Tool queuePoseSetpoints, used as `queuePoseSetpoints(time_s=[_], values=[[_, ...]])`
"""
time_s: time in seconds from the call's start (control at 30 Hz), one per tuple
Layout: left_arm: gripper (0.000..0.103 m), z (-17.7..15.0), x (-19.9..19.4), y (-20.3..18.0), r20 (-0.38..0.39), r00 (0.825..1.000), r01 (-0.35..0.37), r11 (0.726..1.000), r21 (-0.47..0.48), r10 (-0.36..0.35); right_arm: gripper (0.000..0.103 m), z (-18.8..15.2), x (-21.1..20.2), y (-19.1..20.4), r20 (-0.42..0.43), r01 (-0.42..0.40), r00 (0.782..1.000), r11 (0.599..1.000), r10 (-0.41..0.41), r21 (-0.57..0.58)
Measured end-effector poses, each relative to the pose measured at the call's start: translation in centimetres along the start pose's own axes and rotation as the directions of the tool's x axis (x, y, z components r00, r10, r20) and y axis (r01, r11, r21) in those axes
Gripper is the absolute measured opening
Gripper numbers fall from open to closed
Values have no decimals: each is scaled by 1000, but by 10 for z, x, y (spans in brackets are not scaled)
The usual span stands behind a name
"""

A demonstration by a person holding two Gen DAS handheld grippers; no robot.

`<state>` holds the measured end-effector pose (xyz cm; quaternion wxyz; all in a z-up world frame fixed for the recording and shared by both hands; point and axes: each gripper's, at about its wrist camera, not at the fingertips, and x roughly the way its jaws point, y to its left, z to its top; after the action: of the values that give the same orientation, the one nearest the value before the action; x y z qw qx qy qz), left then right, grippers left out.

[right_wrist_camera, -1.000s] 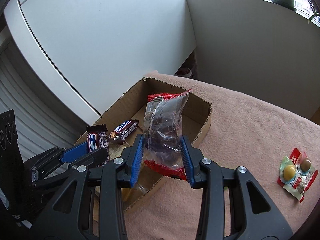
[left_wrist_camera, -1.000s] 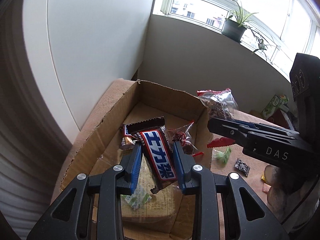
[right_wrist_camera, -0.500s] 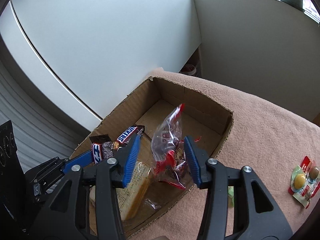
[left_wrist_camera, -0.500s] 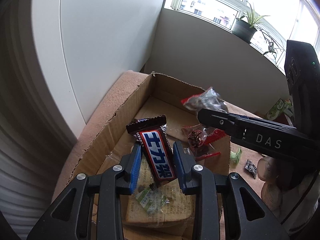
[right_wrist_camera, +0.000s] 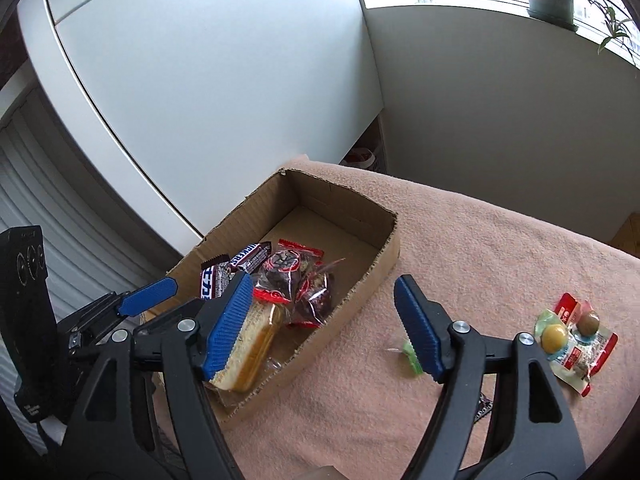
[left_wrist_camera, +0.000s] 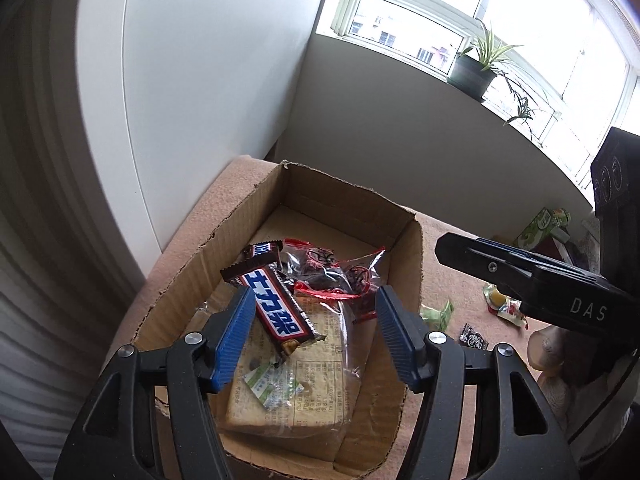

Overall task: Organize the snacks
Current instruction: 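Carry the chocolate bar with the left gripper while the right carries the snack bag into the box, then grasp the black candy packet with the left gripper while the right grasps the yellow candy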

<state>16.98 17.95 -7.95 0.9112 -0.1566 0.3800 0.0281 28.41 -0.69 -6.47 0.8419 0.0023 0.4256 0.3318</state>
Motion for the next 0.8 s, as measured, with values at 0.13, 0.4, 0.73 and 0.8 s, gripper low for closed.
queuePoseSetpoints(time_s=[0.13, 0.4, 0.73, 0.8], values=[[62, -4, -3, -17, 4, 999, 31, 999, 21, -31, 76, -19, -29, -30, 20, 20, 1000, 1000, -20, 20], [62, -23, -5, -61, -12, 994, 111, 988, 103, -110, 76, -67, -71, -99, 27, 104, 994, 989, -107, 106], [62, -54, 24, -111, -136, 972, 214, 963, 162, -194, 76, -124, -68, -154, -75, 177, 983, 974, -167, 143], [62, -60, 33, -118, -166, 966, 225, 961, 162, -198, 72, -129, -62, -158, -88, 173, 983, 975, -161, 140]])
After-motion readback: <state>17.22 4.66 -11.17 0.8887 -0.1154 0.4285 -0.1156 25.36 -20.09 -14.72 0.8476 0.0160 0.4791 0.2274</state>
